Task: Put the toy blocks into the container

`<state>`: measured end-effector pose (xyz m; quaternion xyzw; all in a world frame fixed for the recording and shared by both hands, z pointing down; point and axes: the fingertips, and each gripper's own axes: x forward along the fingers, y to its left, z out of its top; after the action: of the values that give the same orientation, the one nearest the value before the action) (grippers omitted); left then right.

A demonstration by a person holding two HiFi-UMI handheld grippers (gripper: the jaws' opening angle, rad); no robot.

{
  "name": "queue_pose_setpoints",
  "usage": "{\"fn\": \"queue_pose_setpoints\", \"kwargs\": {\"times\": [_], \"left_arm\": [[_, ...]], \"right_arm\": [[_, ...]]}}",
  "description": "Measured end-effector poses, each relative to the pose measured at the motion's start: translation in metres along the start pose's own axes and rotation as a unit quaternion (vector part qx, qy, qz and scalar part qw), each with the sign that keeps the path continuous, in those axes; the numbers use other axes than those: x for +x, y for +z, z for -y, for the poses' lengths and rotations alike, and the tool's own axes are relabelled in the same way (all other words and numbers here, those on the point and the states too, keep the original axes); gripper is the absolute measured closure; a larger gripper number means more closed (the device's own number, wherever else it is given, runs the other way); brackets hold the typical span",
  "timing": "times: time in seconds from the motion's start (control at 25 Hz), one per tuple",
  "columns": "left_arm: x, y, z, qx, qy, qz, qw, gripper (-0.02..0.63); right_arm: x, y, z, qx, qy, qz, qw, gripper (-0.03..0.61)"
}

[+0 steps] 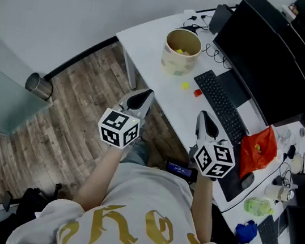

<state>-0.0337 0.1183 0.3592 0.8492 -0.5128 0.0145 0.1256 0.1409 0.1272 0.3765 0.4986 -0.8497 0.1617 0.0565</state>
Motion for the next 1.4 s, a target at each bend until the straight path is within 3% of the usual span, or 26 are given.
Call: {"fn": "queue_pose_setpoints", "kwargs": {"times": [0.28,0.44,0.64,0.8,1.04,1.4], "left_arm": [[0.005,-0.005,0.015,-0.017,-0.012,0.006,0.9998,0.609],[0.005,-0.012,0.015,-0.017,-0.017,0.003,0.9997,0.604],[0.009,-0.022,0.008,-0.041,-0.018,-0.003,0.999,0.566],[0.029,-0.038,0.004,-0.039,-0.037,-0.037,0.9979,0.526],[0.071,-0.052,-0.007,-0.036,-0.075,-0.084,0.993,0.515],[0.124,-0.114,0.016,-0.01,-0.186,-0.181,0.9656,0.515]], "right_arm": [[-0.005,0.001,0.011,0.006,0.005,0.01,1.0,0.551],[-0.008,0.005,0.014,0.047,0.025,0.032,0.998,0.548],[-0.007,-0.002,0.024,0.041,0.02,0.022,0.999,0.476],[0.0,-0.015,0.042,0.031,-0.014,0.0,0.999,0.457],[0.012,-0.029,0.076,0.025,-0.083,-0.034,0.996,0.445],[0.009,-0.083,0.126,0.009,-0.181,-0.105,0.978,0.436]]}}
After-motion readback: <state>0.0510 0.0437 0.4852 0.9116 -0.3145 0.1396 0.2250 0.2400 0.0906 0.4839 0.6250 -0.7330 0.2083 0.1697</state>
